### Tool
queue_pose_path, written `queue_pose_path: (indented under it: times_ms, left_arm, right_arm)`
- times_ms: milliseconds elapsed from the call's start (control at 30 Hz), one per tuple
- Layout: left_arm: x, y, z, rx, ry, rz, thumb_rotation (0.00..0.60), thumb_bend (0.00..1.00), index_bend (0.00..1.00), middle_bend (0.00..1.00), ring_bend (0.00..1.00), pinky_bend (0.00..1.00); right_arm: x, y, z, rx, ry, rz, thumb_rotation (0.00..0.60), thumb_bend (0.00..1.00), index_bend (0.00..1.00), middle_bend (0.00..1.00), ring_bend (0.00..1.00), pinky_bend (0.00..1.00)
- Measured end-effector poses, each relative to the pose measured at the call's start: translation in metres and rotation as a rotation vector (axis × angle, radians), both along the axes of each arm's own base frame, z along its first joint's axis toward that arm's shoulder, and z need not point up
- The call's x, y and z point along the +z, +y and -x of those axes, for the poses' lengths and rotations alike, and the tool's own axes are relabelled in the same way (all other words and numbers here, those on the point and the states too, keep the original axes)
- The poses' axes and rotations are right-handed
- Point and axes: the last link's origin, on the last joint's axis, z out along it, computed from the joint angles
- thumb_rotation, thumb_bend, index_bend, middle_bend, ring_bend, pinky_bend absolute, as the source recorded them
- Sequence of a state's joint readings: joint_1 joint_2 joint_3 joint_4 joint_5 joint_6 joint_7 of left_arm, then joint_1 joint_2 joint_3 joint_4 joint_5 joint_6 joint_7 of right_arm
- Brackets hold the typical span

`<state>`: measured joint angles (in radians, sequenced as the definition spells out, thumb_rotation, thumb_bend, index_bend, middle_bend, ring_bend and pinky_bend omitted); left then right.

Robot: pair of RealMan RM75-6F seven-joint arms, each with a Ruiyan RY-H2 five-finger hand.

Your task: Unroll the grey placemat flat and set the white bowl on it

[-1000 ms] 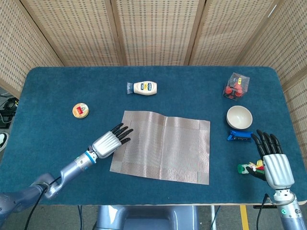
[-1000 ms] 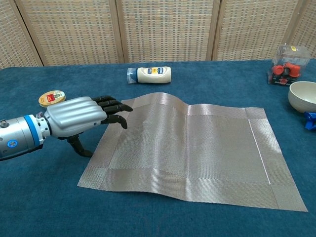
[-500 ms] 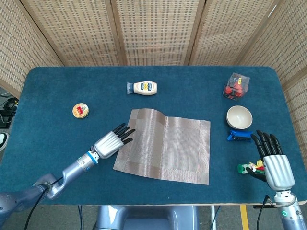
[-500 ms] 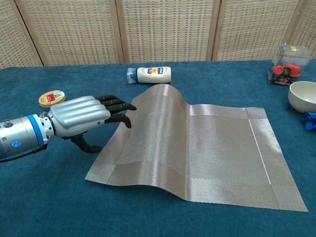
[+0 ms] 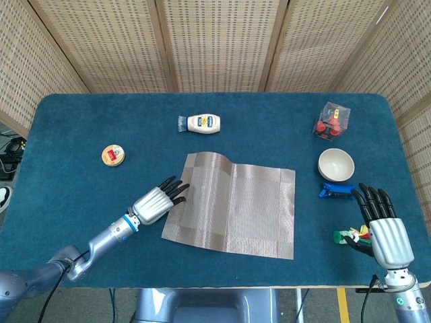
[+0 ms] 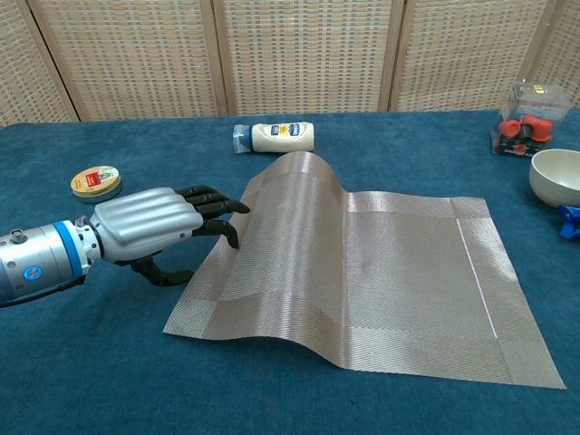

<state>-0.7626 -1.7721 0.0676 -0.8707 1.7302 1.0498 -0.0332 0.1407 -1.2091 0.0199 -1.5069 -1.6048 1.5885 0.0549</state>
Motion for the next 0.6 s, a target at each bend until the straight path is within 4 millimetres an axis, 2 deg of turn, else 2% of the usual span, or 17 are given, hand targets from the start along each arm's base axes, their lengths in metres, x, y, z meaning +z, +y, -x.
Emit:
queue_pose_path:
  times_ms: [133, 367, 600]
  left_arm:
    - [-0.0009, -0.0006, 0.0002, -0.001, -0.003, 0.002, 0.600, 0.47, 0.27, 0.00, 0.00, 0.00]
    - [-0.0048, -0.0024, -0.0014, 0.001, -0.012, 0.012, 0.600, 0.50, 0.31, 0.00, 0.00, 0.00]
    - [-0.0070, -0.0036, -0.0038, 0.001, -0.023, 0.020, 0.600, 0.53, 0.42, 0.00, 0.00, 0.00]
  right_arm:
    - [0.0004, 0.0006, -0.0008, 0.004, -0.002, 0.002, 0.600, 0.00, 0.01, 0.00, 0.00, 0.00]
    - [0.0014, 0.0016, -0.0018, 0.010, -0.005, 0.005, 0.600, 0.00, 0.01, 0.00, 0.00, 0.00]
    - [0.0017, 0.0022, -0.0025, 0.013, -0.009, 0.003, 0.600, 0.00, 0.02, 0.00, 0.00, 0.00]
